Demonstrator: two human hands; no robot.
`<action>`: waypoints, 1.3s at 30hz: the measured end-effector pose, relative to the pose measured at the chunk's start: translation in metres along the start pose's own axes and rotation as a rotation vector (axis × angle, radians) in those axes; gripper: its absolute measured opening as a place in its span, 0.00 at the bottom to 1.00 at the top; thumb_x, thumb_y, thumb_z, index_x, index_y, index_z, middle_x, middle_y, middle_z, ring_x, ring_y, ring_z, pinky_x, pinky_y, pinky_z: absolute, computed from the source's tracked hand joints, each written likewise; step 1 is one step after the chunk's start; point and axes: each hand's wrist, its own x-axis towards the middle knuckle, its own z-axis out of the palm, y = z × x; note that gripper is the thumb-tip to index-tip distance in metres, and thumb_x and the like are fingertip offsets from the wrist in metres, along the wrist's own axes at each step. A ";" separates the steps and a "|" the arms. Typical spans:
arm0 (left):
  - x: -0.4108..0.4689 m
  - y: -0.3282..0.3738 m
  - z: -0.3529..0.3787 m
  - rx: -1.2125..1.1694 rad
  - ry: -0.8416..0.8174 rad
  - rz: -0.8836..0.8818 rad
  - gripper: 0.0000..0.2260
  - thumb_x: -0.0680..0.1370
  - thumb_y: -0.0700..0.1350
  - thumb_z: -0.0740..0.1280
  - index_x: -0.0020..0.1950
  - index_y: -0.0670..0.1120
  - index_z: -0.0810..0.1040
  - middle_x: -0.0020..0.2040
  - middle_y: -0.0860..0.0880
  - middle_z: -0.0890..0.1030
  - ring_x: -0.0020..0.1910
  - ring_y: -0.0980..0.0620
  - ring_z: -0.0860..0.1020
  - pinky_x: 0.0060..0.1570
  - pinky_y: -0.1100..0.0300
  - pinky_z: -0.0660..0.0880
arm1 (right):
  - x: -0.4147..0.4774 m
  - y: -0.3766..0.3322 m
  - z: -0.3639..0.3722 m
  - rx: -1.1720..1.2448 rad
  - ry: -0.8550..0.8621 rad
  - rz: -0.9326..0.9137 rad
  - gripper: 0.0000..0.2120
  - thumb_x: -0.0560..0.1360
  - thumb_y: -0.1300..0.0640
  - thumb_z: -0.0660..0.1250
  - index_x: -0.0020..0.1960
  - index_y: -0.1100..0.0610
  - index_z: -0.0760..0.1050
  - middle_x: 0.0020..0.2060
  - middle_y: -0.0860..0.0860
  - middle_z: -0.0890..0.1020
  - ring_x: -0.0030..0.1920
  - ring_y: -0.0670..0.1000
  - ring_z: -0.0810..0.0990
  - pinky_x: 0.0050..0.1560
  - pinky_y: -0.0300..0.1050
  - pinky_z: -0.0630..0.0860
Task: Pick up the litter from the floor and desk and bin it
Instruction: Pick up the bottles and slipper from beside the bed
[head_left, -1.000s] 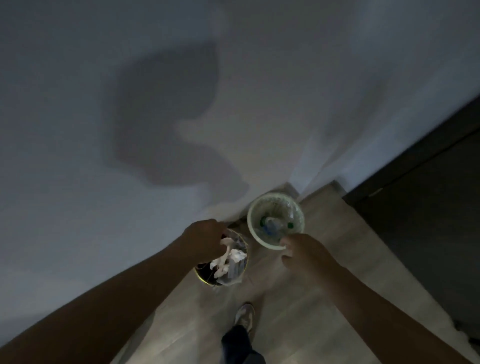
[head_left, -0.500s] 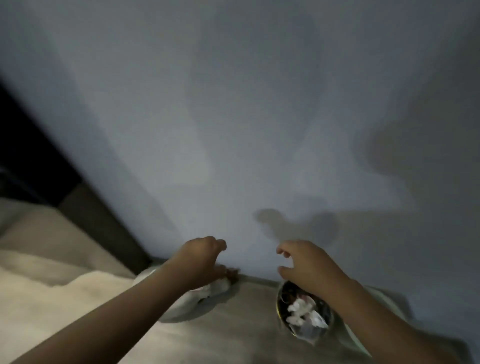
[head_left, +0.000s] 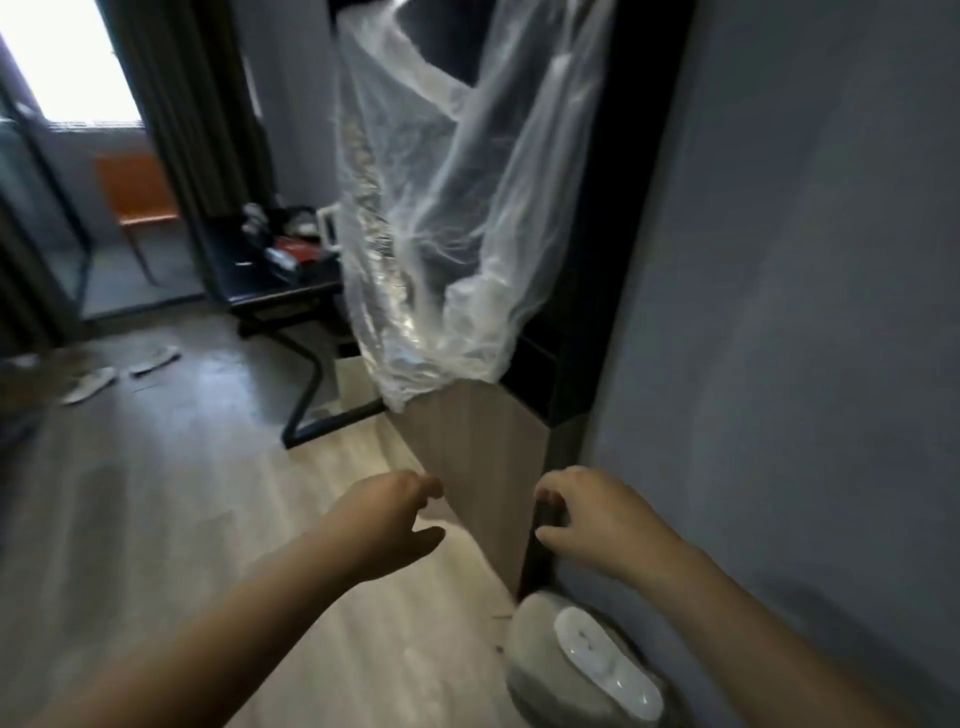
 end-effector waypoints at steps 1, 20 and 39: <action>-0.010 -0.021 -0.007 -0.009 0.025 -0.058 0.20 0.77 0.55 0.64 0.67 0.53 0.70 0.61 0.54 0.77 0.57 0.54 0.76 0.54 0.61 0.71 | 0.019 -0.021 0.000 -0.017 -0.006 -0.056 0.19 0.73 0.48 0.68 0.63 0.51 0.74 0.57 0.49 0.77 0.57 0.50 0.76 0.55 0.44 0.74; -0.019 -0.260 -0.082 -0.092 0.312 -0.725 0.19 0.76 0.57 0.65 0.65 0.55 0.72 0.59 0.57 0.77 0.56 0.58 0.76 0.56 0.61 0.73 | 0.315 -0.245 0.006 -0.022 -0.082 -0.725 0.19 0.73 0.49 0.67 0.63 0.51 0.74 0.56 0.48 0.78 0.58 0.49 0.75 0.55 0.44 0.74; 0.062 -0.545 -0.103 -0.173 0.270 -0.799 0.20 0.76 0.57 0.65 0.66 0.54 0.71 0.59 0.56 0.76 0.56 0.57 0.75 0.54 0.65 0.72 | 0.557 -0.410 0.076 -0.083 -0.202 -0.703 0.20 0.73 0.50 0.66 0.65 0.50 0.73 0.55 0.48 0.79 0.57 0.48 0.76 0.56 0.45 0.75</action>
